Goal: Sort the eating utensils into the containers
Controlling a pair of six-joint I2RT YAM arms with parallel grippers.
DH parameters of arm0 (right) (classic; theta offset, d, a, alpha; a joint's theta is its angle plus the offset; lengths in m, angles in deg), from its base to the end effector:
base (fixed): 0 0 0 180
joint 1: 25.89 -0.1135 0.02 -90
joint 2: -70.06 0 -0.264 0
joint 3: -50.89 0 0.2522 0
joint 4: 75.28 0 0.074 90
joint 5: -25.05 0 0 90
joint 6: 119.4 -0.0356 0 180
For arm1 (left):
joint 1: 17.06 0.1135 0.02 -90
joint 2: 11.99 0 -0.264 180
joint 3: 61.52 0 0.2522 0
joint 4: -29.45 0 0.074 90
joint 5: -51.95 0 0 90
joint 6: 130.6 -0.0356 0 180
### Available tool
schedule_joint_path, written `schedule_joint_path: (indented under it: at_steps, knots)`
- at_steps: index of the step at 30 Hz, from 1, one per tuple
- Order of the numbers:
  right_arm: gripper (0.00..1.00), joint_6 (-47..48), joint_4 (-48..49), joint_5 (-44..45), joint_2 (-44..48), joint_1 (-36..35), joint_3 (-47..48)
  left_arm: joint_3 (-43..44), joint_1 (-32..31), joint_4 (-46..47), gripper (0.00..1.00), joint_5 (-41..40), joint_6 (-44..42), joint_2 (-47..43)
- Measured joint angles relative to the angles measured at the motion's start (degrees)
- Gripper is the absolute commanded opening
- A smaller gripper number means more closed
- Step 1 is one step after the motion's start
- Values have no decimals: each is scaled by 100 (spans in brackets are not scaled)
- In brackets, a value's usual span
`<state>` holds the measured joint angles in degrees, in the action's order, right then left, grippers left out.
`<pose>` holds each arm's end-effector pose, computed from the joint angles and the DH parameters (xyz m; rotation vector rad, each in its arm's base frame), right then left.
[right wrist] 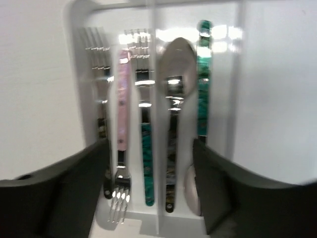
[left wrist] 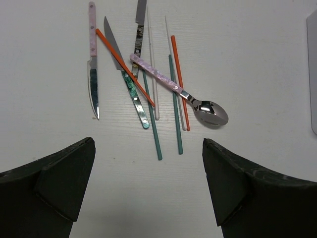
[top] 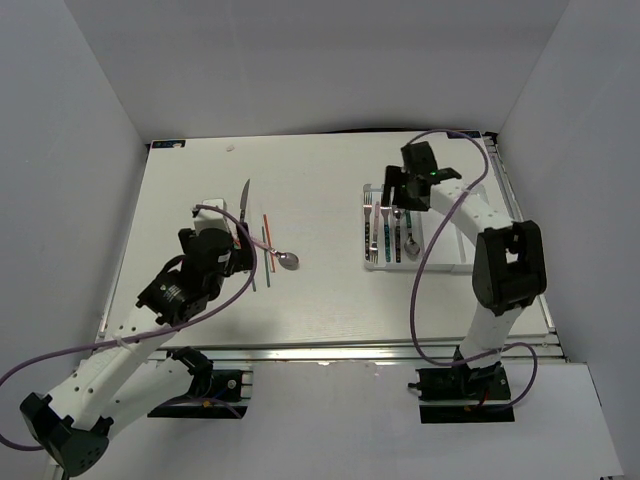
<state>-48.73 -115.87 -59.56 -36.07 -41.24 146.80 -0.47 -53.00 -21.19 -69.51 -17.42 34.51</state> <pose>0.3969 0.1055 0.2375 0.1265 2.4548 0.1503 0.1459 -0.0828 0.3069 -0.0648 2.0963 -0.0122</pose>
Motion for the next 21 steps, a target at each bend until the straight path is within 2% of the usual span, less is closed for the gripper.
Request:
schedule_joint_path:
  at_steps: [1,4,9,12,16,21]
  knots:
    - [89,0,59,151,166,-225,-76,-2,0,0,98,-70,15,-22]
    - [89,48,315,409,636,-1049,-326,0,0,-46,98,-358,101,-87]
    - [89,216,1043,37,732,-2302,-402,0,31,-278,98,-1198,424,-269]
    - [83,490,1268,-162,293,-2852,-160,2,122,-472,98,-1681,651,-431]
    - [58,848,1287,-302,-1054,-3401,1001,2,210,-560,98,-1985,789,-726]
    - [55,1268,1062,-258,-2522,-3886,2492,2,210,-555,98,-2065,822,-920]
